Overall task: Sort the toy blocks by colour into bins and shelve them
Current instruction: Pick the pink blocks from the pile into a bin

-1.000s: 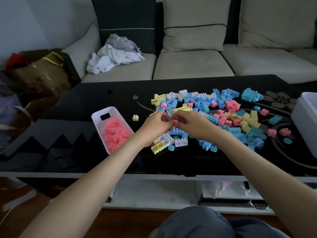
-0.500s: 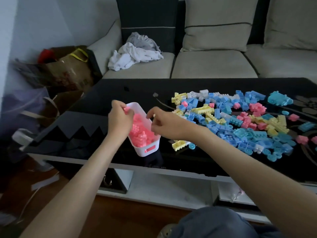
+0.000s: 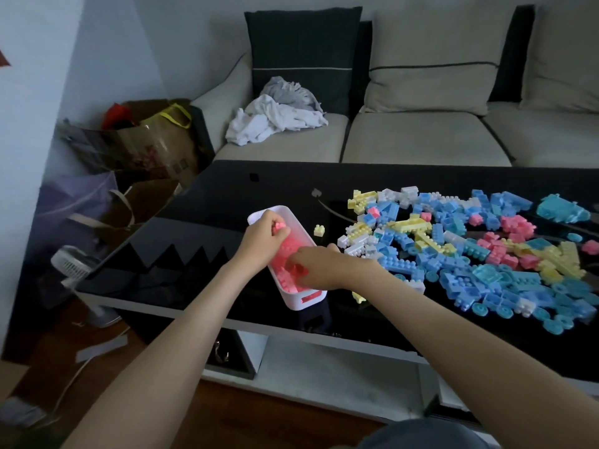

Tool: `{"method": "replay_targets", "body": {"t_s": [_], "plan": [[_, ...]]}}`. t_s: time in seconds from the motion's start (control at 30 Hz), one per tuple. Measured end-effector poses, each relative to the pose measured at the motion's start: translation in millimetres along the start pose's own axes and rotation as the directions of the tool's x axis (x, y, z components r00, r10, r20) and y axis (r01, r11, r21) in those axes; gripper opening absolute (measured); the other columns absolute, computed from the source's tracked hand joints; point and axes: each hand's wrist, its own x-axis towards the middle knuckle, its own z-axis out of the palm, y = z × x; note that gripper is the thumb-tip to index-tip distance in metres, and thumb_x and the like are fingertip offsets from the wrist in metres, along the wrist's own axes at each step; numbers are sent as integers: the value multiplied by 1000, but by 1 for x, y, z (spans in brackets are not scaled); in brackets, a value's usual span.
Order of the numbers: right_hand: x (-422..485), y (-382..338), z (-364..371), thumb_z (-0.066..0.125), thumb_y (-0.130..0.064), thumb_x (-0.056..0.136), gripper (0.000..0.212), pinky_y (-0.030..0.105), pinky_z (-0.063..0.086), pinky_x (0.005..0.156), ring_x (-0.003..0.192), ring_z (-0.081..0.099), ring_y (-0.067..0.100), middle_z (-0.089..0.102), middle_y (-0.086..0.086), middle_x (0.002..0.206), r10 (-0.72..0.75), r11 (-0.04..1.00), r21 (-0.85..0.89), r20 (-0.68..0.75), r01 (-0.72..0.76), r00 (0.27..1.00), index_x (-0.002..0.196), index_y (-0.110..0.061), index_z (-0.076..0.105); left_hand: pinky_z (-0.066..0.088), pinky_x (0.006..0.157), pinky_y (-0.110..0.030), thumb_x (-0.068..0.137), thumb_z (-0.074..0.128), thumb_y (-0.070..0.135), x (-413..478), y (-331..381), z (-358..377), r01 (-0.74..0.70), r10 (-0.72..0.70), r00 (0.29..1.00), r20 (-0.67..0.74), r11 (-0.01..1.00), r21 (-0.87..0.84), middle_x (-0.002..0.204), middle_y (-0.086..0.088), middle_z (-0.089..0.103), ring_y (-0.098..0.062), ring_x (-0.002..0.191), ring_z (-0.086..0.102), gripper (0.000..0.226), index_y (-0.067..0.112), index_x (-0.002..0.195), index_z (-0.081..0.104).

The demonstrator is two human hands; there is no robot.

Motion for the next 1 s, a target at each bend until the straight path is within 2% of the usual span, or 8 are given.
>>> {"method": "replay_targets", "body": {"t_s": [0.1, 0.17, 0.3, 0.4, 0.63, 0.77, 0.9, 1.0], "plan": [[1, 0, 2, 45, -16, 90, 23, 36, 29, 86, 87, 51, 16, 62, 0, 96, 3, 1000, 20, -44, -2, 999, 110, -16, 57, 36, 69, -26, 91, 50, 22, 2, 0, 5, 110, -111, 978, 174, 994, 15, 72, 2, 46, -10, 65, 45, 19, 14, 74, 51], [-1, 5, 1, 42, -14, 91, 16, 36, 29, 88, 85, 49, 13, 57, -8, 85, -12, 999, 40, -106, 16, 994, 98, -20, 55, 40, 73, -31, 92, 48, 20, 4, 0, 7, 16, -41, 981, 189, 991, 137, 79, 0, 51, -12, 73, 49, 14, 10, 84, 55], [-16, 25, -10, 38, -3, 90, 41, 40, 33, 101, 115, 47, 18, 59, 0, 117, -14, 994, 104, -284, 45, 959, 119, -21, 59, 40, 66, -22, 96, 50, 17, 4, 21, 11, -152, 156, 984, -81, 987, 53, 86, 7, 53, -9, 79, 54, 10, 10, 101, 55], [-34, 53, -17, 39, 0, 91, 39, 38, 37, 102, 118, 45, 20, 55, 4, 120, 41, 989, 146, -388, 17, 921, 122, -15, 58, 39, 67, -24, 96, 51, 22, 8, 48, 30, -201, 199, 979, 38, 976, 83, 93, 1, 62, -14, 88, 59, 14, 13, 105, 58], [-80, 129, -24, 43, -5, 94, 34, 23, 38, 89, 111, 51, 18, 54, 5, 125, 278, 950, 230, -319, -211, 906, 124, -13, 56, 43, 75, -23, 93, 43, 15, 25, 94, 87, -277, 196, 926, 322, 933, 229, 114, -2, 62, -17, 100, 59, 26, 13, 110, 64], [-85, 179, -32, 39, -2, 94, 36, 28, 43, 92, 112, 52, 21, 53, 7, 128, 396, 913, 241, -323, -330, 859, 124, -14, 55, 42, 68, -28, 97, 38, 19, 50, 112, 115, -206, 108, 949, 297, 924, 323, 106, -9, 60, -19, 86, 55, 21, 10, 92, 56], [-65, 223, -43, 34, 8, 91, 53, 37, 50, 91, 111, 55, 26, 48, 10, 135, 486, 869, 269, -302, -416, 820, 137, -17, 43, 43, 90, -36, 100, 38, 27, 75, 123, 138, -86, 14, 986, 165, 896, 436, 130, -16, 45, -28, 115, 48, 36, 7, 129, 48], [-47, 242, -41, 32, 10, 91, 62, 37, 49, 91, 113, 54, 29, 44, 13, 140, 497, 866, 187, -203, -464, 844, 145, -19, 29, 40, 97, -39, 99, 42, 34, 93, 117, 147, -107, -11, 977, 215, 842, 529, 135, -17, 35, -30, 122, 40, 46, 11, 140, 37]]}}
